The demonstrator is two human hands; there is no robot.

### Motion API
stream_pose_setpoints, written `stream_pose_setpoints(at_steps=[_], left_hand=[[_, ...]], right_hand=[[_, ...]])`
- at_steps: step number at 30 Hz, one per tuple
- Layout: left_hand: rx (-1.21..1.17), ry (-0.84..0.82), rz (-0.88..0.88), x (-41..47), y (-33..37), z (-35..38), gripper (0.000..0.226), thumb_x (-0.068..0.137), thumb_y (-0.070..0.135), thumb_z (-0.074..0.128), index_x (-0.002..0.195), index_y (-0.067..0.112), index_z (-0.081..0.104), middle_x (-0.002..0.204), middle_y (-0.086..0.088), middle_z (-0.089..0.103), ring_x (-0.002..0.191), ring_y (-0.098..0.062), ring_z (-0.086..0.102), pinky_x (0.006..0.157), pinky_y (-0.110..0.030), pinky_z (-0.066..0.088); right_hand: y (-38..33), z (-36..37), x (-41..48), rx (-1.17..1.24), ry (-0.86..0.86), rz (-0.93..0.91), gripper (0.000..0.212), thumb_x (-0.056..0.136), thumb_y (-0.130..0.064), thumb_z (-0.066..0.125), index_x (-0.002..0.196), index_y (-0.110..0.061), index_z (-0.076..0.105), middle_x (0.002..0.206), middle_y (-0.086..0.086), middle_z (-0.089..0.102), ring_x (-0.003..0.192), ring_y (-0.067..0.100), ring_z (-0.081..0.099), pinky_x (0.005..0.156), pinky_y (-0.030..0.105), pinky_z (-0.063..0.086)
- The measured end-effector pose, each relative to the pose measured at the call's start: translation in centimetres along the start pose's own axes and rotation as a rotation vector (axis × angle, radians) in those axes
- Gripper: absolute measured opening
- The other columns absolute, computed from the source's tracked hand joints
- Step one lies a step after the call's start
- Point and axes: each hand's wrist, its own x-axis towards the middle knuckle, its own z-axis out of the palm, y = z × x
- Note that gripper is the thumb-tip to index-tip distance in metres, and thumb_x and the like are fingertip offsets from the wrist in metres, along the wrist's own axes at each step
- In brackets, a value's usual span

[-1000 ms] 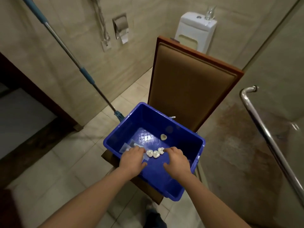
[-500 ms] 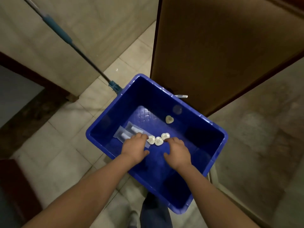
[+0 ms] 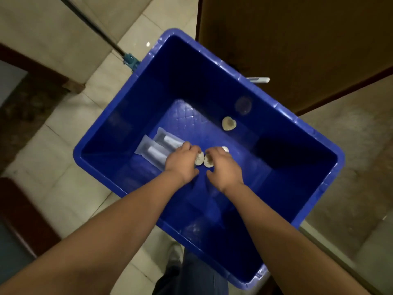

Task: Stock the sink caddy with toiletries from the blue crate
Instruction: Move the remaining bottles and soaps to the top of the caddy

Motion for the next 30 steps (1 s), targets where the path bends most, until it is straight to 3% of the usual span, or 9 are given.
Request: stream_pose_setpoints(at_steps=[8, 14, 17, 20, 24, 27, 30], left_hand=[[0.105, 0.077, 0.061, 1.6, -0.3, 1.1, 0.047, 0.082, 0.029, 0.072, 0.121, 0.022, 0.047, 0.122, -0.003, 0.044, 0.111, -0.023, 0.05, 0.086, -0.04, 0.048], [0.153, 0.105, 0.077, 1.9, -0.2, 1.2, 0.042, 0.079, 0.025, 0.07, 0.115, 0.021, 0.048, 0.117, -0.003, 0.046, 0.105, -0.024, 0.052, 0.078, -0.039, 0.05], [0.063, 0.095, 0.048, 1.8, -0.1, 0.7, 0.041, 0.074, 0.023, 0.072, 0.11, 0.022, 0.052, 0.111, -0.002, 0.049, 0.097, -0.023, 0.055, 0.075, -0.037, 0.049], [-0.051, 0.108, 0.018, 1.2, -0.1, 0.3, 0.037, 0.073, 0.024, 0.072, 0.104, 0.023, 0.052, 0.108, 0.0, 0.049, 0.089, -0.023, 0.056, 0.07, -0.034, 0.045], [-0.383, 0.124, -0.13, 0.1, 0.2, -0.7, 0.038, 0.069, 0.022, 0.076, 0.098, 0.023, 0.052, 0.104, 0.003, 0.053, 0.082, -0.02, 0.06, 0.071, -0.033, 0.051], [-0.683, 0.132, -0.248, -0.9, 0.8, -1.7, 0.034, 0.072, 0.02, 0.075, 0.1, 0.018, 0.056, 0.085, 0.005, 0.063, 0.068, -0.01, 0.062, 0.06, -0.016, 0.051], [-1.013, 0.085, -0.316, -2.5, 1.6, -2.8, 0.032, 0.082, 0.016, 0.068, 0.112, 0.012, 0.059, 0.076, 0.001, 0.061, 0.062, -0.014, 0.059, 0.062, -0.024, 0.052]], right_hand=[[0.3, 1.2, 1.5, -0.065, 0.073, -0.04, 0.037, 0.084, -0.005, 0.056, 0.116, -0.024, 0.053, 0.114, -0.006, 0.053, 0.096, 0.019, 0.05, 0.059, 0.03, 0.035], [0.6, 1.4, 1.6, -0.134, 0.08, -0.043, 0.038, 0.083, -0.006, 0.059, 0.115, -0.021, 0.048, 0.111, -0.003, 0.051, 0.078, 0.016, 0.038, 0.053, 0.029, 0.03], [0.7, 1.2, 1.2, -0.119, 0.1, -0.034, 0.036, 0.082, -0.012, 0.06, 0.115, -0.021, 0.049, 0.111, -0.004, 0.054, 0.082, 0.018, 0.047, 0.055, 0.029, 0.034], [0.9, 1.0, 0.4, -0.094, 0.139, -0.018, 0.042, 0.08, -0.022, 0.064, 0.12, -0.024, 0.051, 0.114, -0.007, 0.056, 0.102, 0.018, 0.052, 0.062, 0.027, 0.037], [0.4, 0.3, -0.9, 0.235, 0.12, 0.134, 0.048, 0.081, -0.031, 0.065, 0.127, -0.029, 0.054, 0.12, -0.008, 0.056, 0.106, 0.017, 0.055, 0.074, 0.032, 0.048], [-0.6, -0.7, -2.1, 0.585, 0.078, 0.253, 0.041, 0.086, -0.026, 0.062, 0.127, -0.027, 0.057, 0.105, -0.006, 0.06, 0.09, 0.017, 0.061, 0.077, 0.037, 0.055], [-1.8, -1.9, -3.5, 0.906, 0.029, 0.35, 0.029, 0.092, -0.013, 0.056, 0.119, -0.022, 0.061, 0.092, 0.003, 0.059, 0.078, 0.019, 0.059, 0.068, 0.036, 0.059]])
